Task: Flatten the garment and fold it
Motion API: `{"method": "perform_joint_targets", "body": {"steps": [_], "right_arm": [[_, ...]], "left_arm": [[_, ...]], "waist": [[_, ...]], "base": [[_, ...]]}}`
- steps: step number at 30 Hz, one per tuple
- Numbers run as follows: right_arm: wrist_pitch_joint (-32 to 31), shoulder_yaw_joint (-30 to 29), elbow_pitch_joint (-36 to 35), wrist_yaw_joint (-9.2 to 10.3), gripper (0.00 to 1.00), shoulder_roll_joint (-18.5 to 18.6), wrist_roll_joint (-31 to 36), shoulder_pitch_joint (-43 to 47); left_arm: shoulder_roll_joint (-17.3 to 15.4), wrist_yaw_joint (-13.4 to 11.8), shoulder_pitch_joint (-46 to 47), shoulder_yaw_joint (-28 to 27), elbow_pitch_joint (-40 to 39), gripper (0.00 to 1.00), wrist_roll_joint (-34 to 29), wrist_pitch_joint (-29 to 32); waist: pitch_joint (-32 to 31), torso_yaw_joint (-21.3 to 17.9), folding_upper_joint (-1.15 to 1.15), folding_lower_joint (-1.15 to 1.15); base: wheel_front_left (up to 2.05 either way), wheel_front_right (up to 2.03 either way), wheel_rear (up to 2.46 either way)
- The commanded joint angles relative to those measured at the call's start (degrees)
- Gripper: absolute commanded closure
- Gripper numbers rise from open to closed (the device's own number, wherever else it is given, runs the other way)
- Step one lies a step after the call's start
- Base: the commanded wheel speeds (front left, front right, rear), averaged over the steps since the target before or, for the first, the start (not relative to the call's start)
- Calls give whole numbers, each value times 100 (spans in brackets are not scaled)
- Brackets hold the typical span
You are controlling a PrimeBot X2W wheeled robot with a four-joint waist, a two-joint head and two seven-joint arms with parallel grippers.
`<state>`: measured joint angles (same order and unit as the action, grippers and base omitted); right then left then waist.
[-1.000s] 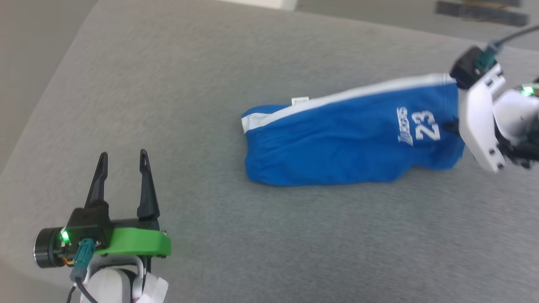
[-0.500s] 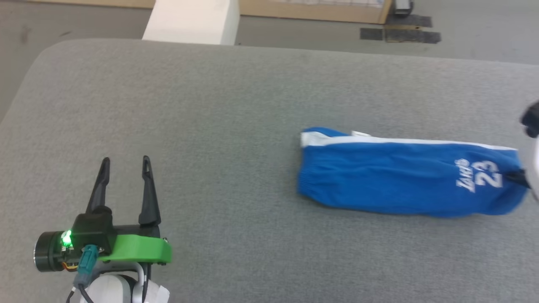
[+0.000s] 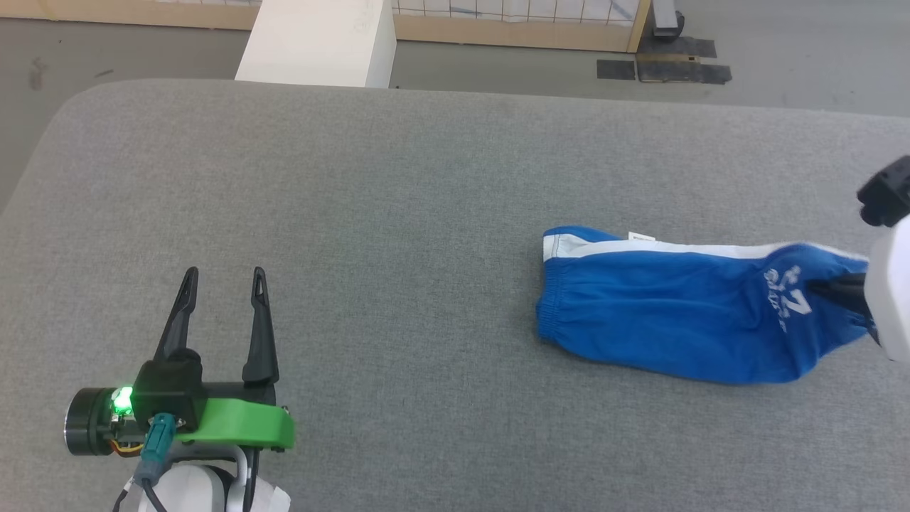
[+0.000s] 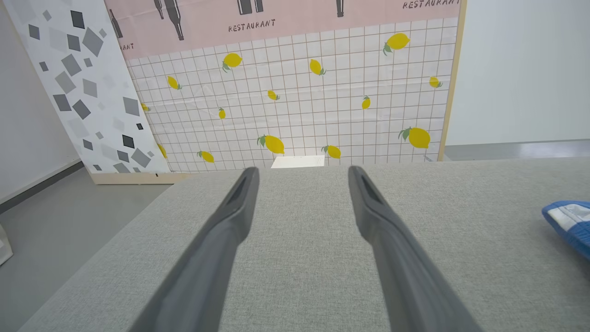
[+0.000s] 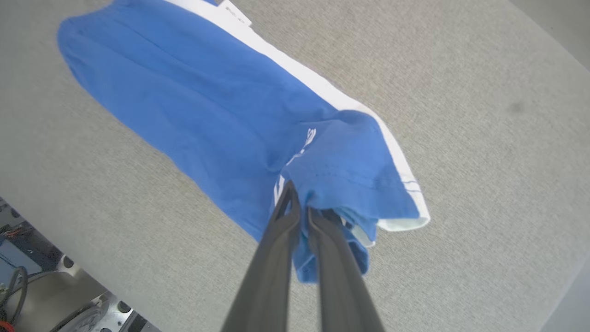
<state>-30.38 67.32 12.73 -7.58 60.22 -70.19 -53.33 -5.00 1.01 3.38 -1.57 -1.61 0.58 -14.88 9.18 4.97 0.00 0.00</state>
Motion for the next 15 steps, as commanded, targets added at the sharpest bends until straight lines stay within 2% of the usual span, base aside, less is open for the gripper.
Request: {"method": "perform_joint_targets", "body": {"steps": [1,4,8,15], "right_arm": [[22,-69,-172,9,100,-36,-64,-41],[35,-150,-456,9,100,-118,-29,-125],[61,-199,-640,9,100,-406,63,-215],[42,-204,-397,9,100,-1232,188,-411]], "left_arm": [[-26,-10,-54,8,8,0,-61,-12],[-18,-28,-18,33,8,0,-43,-12],[12,-53,95,92,11,0,-11,-12],[54,-76,278,183,26,0,21,-12]], "waist": [[41,31,0,0],[130,94,0,0],[291,238,0,0],[624,451,0,0]], "base": [[0,0,0],[0,0,0],[0,0,0],[0,0,0]]}}
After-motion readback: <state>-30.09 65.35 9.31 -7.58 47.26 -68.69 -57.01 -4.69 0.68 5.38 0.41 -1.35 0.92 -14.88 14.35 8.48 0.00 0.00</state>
